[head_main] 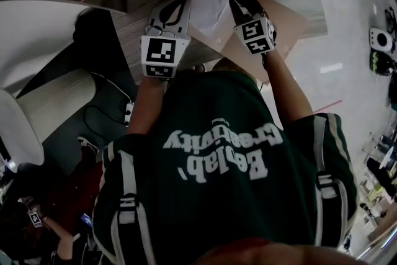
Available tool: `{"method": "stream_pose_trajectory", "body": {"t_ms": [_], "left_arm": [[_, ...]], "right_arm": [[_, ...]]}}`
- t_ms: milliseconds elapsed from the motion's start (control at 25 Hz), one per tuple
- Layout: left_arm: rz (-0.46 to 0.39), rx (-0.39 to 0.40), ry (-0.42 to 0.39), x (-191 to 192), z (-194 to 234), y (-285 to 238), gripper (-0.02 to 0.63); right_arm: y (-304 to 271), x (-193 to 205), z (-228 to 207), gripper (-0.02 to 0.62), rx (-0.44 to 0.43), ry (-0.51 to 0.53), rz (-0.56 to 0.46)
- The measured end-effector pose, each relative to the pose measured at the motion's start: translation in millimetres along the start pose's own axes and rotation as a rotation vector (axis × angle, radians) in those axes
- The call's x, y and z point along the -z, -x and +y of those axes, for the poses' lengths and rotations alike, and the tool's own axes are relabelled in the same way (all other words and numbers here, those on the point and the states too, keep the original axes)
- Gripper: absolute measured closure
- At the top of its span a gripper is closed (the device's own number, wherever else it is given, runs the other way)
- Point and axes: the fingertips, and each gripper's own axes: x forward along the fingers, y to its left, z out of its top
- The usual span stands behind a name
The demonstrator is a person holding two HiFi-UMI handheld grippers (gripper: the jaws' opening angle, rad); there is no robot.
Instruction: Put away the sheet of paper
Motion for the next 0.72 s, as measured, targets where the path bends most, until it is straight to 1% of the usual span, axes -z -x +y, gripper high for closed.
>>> {"method": "stream_pose_trajectory", "body": {"t_ms": [120, 200, 320, 400, 560, 720], "left_arm": [[-0.005, 0.001, -0.016, -8.1, -18.5, -2.8, 0.588], [-0.011, -0.014, -0.027, -15.1, -31.5, -1.2, 0.588], [-0.036, -0.068, -0.03, -27.1, -49.7, 8.3, 0.588], [-0.049, -0.101, -0.032, -32.0, -66.0, 17.6, 0.588], [-0.069, -0.136, -0.062, -40.7, -112.9, 36.4, 0.588], [-0.093, -0.157, -0.08, -49.1, -160.9, 56.5, 0.588]], "right_arm": [[27.2, -4.3, -8.4, 0.558, 0.008, -0.037, -0.044], [47.7, -6.1, -14.7, 0.558, 0.012, -0.049, -0.076], [78.9, -4.5, -23.6, 0.558, 0.018, -0.088, -0.124], [101.2, -2.0, -24.6, 0.558, 0.006, -0.111, -0.155], [153.8, 0.7, -21.0, 0.558, -0.025, -0.107, -0.231], [205.1, -1.4, -18.4, 0.558, -0.038, -0.115, -0.314]]}}
